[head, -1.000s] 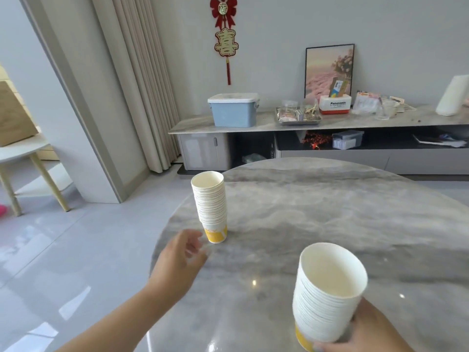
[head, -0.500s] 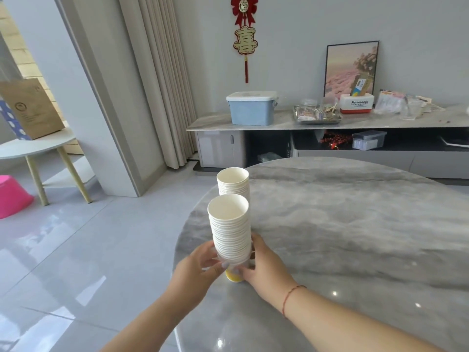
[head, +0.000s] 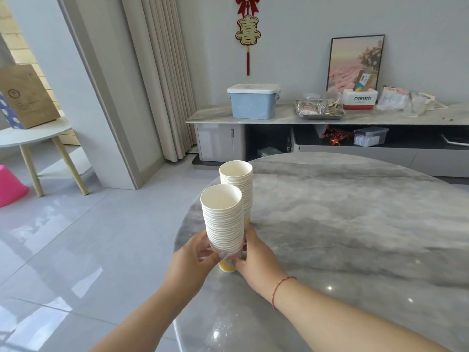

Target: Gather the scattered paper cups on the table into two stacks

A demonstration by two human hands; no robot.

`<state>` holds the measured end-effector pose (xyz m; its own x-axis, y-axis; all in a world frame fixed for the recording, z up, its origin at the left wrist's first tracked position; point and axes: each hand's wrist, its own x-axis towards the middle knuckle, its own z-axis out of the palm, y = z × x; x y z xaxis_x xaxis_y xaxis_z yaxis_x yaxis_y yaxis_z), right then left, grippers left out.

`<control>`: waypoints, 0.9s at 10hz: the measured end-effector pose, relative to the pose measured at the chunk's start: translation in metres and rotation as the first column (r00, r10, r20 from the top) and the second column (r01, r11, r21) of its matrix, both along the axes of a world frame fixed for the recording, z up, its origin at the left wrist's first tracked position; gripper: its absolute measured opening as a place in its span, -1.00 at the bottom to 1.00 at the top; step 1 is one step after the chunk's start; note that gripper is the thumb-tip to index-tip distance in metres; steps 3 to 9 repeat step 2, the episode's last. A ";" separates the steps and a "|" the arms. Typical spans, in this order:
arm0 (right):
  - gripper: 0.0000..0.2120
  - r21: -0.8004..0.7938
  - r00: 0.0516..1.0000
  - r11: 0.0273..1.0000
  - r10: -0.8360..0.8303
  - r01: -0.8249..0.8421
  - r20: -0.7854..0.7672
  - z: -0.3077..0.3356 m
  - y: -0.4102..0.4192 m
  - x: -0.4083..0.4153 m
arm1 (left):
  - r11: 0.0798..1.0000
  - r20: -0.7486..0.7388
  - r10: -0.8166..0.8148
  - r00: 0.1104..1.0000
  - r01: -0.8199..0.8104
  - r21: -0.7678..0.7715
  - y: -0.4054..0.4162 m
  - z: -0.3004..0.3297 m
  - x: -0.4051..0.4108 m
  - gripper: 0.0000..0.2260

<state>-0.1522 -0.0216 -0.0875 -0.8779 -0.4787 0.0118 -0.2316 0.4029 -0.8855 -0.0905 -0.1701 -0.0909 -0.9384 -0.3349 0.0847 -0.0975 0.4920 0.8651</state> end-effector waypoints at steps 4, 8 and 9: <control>-0.15 0.173 1.000 0.985 0.011 -0.011 -0.003 0.003 0.007 0.000 | 0.999 0.025 0.005 1.000 -0.005 -0.037 -0.007 -0.008 -0.001 -0.51; -0.15 0.173 1.000 0.985 0.011 -0.011 -0.003 0.003 0.007 0.000 | 0.999 0.025 0.005 1.000 -0.005 -0.037 -0.007 -0.008 -0.001 -0.51; -0.15 0.173 1.000 0.985 0.011 -0.011 -0.003 0.003 0.007 0.000 | 0.999 0.025 0.005 1.000 -0.005 -0.037 -0.007 -0.008 -0.001 -0.51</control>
